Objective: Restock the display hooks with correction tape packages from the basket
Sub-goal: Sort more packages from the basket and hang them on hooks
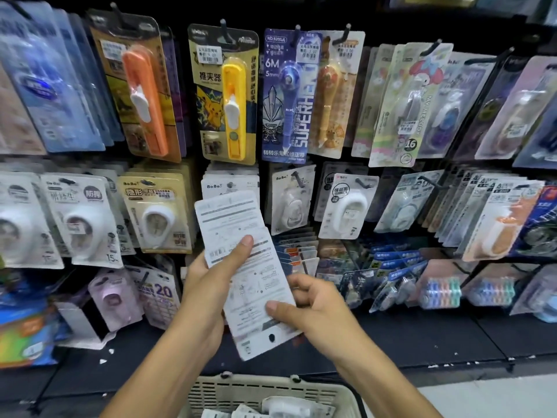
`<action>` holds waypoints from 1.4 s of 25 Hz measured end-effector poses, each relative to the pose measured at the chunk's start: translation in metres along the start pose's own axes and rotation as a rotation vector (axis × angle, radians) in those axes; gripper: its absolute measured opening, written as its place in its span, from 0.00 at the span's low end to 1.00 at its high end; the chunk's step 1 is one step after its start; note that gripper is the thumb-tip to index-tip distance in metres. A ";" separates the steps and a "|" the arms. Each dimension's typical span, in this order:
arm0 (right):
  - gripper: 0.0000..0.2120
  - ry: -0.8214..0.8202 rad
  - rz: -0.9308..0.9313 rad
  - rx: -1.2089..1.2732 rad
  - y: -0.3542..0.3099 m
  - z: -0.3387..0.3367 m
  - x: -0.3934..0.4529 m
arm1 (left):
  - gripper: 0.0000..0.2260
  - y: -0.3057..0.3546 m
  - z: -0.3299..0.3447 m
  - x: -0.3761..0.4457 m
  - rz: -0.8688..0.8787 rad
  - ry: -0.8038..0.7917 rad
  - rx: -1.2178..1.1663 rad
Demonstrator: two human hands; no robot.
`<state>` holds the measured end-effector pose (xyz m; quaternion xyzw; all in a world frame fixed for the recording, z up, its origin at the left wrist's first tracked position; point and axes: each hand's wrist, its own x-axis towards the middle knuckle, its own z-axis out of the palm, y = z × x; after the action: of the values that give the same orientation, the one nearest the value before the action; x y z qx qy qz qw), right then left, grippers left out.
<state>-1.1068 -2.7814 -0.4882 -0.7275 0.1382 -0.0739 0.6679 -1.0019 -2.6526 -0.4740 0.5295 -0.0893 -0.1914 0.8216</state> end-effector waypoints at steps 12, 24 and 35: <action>0.11 0.715 -0.840 -0.794 -0.007 -0.047 -0.005 | 0.16 0.008 0.001 -0.006 -0.318 -0.231 0.051; 0.15 0.409 -0.884 -0.749 0.000 -0.023 -0.011 | 0.21 0.004 -0.002 -0.002 -0.109 -0.119 0.101; 0.09 0.037 -0.005 0.341 -0.007 -0.044 -0.003 | 0.19 0.009 -0.001 -0.001 0.034 -0.113 0.143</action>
<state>-1.1216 -2.8223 -0.4763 -0.6025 0.1339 -0.1112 0.7789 -1.0005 -2.6485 -0.4662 0.5737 -0.1579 -0.2002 0.7784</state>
